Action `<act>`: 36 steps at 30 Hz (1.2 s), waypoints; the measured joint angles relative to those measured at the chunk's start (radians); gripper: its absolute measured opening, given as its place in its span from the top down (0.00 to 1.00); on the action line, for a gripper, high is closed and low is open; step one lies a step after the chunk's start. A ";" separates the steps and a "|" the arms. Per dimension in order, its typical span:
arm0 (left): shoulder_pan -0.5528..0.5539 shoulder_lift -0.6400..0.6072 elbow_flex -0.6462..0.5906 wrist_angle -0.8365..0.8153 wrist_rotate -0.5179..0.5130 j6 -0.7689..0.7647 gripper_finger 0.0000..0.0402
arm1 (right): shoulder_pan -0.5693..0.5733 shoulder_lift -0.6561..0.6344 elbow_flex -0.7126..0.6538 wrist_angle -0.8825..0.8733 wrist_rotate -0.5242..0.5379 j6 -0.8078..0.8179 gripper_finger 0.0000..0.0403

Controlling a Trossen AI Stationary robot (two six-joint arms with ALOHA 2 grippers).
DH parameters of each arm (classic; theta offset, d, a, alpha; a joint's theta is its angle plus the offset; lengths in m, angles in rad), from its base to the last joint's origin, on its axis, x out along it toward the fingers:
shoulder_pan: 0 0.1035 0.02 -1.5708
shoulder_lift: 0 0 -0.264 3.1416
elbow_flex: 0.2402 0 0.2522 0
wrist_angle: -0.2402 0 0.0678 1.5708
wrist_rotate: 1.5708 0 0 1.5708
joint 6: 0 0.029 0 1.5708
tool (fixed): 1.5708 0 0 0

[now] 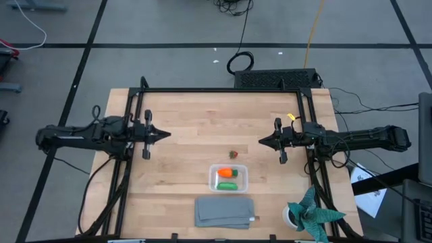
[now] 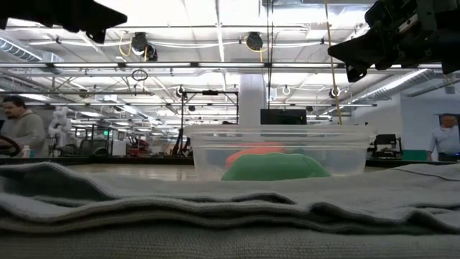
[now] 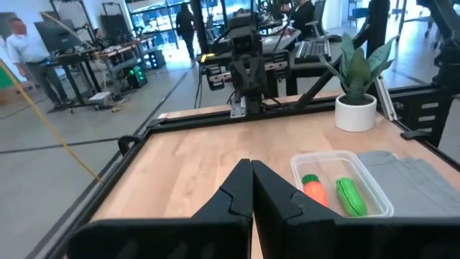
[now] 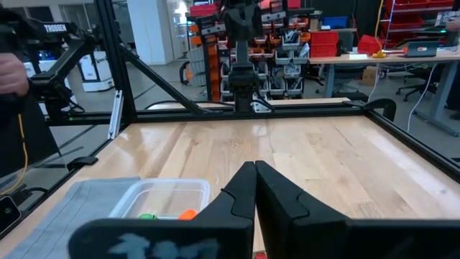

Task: Pick and placing Produce into tupperware
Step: Put the strawberry into the transparent bin

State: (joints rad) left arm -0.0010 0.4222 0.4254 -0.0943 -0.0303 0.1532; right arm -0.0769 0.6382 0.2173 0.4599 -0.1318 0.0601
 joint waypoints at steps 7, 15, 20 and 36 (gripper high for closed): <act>0.008 -0.007 -0.098 0.107 0.002 -0.032 1.00 | 0.000 0.000 0.000 0.000 0.000 0.000 1.00; 0.008 -0.006 -0.156 0.219 -0.013 -0.058 1.00 | 0.000 0.000 0.000 0.000 0.000 0.000 1.00; 0.008 -0.006 -0.175 0.228 -0.022 -0.058 1.00 | 0.000 0.000 0.000 0.000 0.000 0.000 1.00; 0.008 -0.005 -0.321 0.353 0.005 -0.084 0.99 | 0.000 0.000 0.000 0.000 0.000 -0.019 1.00</act>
State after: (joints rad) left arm 0.0071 0.4169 0.1043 0.2586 -0.0252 0.0689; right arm -0.0769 0.6380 0.2173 0.4599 -0.1318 0.0414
